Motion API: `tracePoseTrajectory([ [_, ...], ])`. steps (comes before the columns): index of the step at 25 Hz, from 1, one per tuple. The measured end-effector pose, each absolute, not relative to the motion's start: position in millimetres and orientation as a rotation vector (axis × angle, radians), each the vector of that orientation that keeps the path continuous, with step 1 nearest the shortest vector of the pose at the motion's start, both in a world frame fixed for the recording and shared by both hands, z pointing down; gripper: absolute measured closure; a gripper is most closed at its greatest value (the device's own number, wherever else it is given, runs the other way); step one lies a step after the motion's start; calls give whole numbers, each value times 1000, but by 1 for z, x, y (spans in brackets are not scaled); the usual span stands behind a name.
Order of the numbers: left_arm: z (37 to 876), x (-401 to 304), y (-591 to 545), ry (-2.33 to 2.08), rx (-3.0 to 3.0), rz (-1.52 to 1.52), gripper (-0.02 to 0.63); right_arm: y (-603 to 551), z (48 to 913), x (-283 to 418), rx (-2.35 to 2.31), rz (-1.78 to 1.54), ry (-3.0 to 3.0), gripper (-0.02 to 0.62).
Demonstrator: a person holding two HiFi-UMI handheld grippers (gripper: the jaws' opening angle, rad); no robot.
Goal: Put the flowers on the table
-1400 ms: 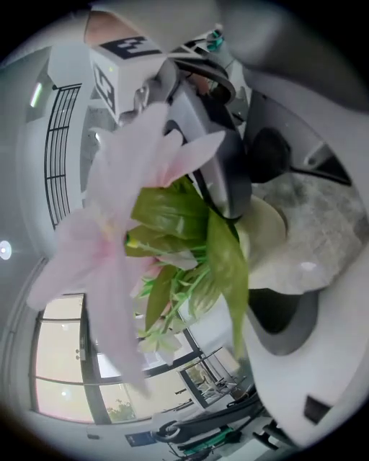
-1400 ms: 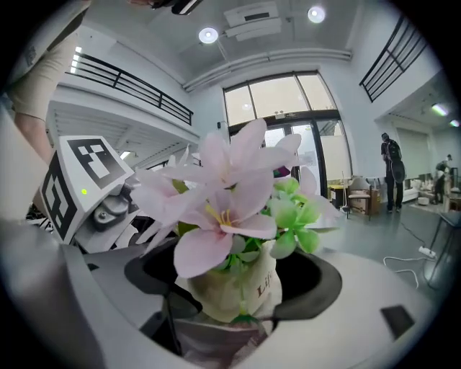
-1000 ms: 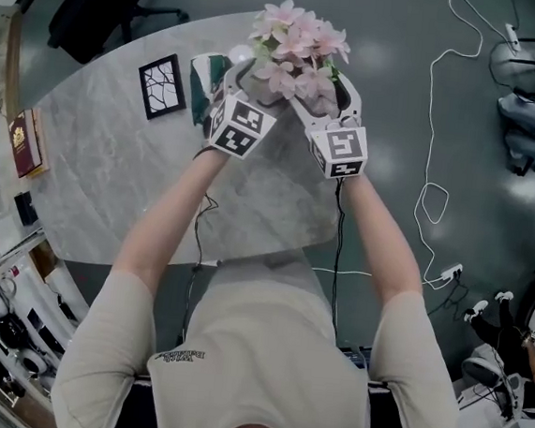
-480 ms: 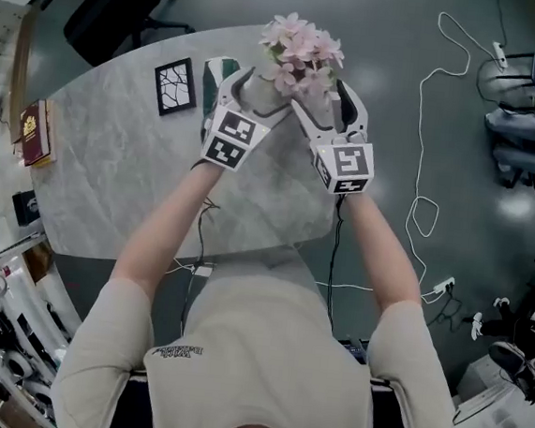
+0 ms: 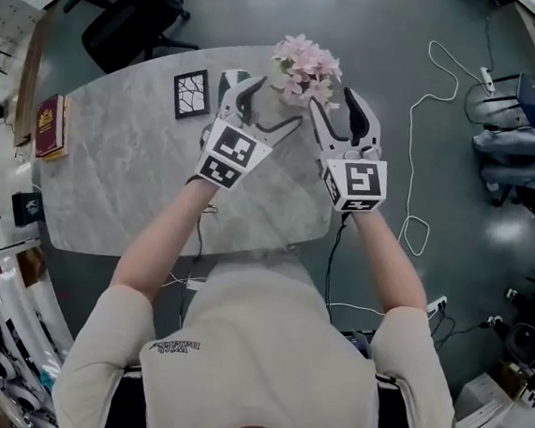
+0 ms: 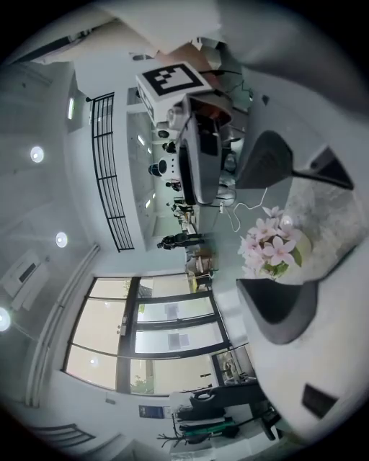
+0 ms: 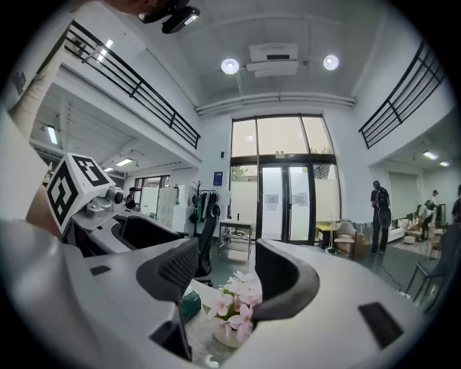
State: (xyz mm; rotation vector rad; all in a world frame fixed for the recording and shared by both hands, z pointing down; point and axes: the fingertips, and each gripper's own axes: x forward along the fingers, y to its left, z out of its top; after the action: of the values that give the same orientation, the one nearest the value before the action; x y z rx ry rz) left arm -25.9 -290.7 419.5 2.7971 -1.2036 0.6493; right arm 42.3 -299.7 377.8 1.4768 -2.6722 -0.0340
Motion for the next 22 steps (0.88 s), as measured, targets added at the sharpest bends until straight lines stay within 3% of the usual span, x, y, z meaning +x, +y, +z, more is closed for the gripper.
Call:
tracePoseTrajectory([
  [7,356,-49,-256,-1341,2782,541,324,-256,319,33,1409,-16,-2757,437],
  [17,291,-59,-193,-1410,2891,324,421,-192,269,9,1255,7,-2906,497],
  [22,286,-63,-167,-1443,2869,244,534,-169,267,2,1236,55,-2951,549],
])
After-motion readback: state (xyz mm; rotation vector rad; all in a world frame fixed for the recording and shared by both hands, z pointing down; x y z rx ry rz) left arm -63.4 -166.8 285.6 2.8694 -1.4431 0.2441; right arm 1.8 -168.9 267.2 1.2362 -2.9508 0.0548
